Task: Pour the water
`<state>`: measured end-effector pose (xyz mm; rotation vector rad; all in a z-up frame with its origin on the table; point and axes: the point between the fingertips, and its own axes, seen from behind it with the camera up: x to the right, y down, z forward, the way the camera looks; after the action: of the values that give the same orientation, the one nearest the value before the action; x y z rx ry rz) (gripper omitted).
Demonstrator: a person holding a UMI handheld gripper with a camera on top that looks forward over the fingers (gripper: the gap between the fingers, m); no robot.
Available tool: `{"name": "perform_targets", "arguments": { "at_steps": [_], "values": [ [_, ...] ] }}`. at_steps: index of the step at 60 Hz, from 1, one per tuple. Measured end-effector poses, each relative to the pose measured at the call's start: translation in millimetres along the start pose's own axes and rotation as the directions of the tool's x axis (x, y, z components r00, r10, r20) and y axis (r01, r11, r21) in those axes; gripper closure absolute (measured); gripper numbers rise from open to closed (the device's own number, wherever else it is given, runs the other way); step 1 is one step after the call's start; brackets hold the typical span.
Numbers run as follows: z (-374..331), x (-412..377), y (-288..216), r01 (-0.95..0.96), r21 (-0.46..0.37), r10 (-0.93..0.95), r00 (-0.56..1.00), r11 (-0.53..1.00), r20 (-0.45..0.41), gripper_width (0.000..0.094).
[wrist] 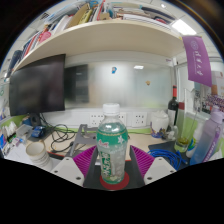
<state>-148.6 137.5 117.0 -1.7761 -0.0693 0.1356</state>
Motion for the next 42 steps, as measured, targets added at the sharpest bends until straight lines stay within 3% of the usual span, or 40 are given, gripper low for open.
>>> {"name": "perform_targets", "arguments": {
  "at_steps": [7,16,32,42],
  "values": [
    [-42,-16,4,0.025,-0.044,-0.026,1.0,0.999,-0.015,0.0195],
    [-109,-61,-18,-0.033,-0.076,0.032,0.999,0.997,-0.014,0.0188],
    [-191,-133,-96,0.057,-0.011,-0.057,0.998,0.998,-0.014,0.0159],
    [-217,-158,-118,0.033,0.014,-0.033,0.999,0.999,-0.014,0.0159]
  ]
}}
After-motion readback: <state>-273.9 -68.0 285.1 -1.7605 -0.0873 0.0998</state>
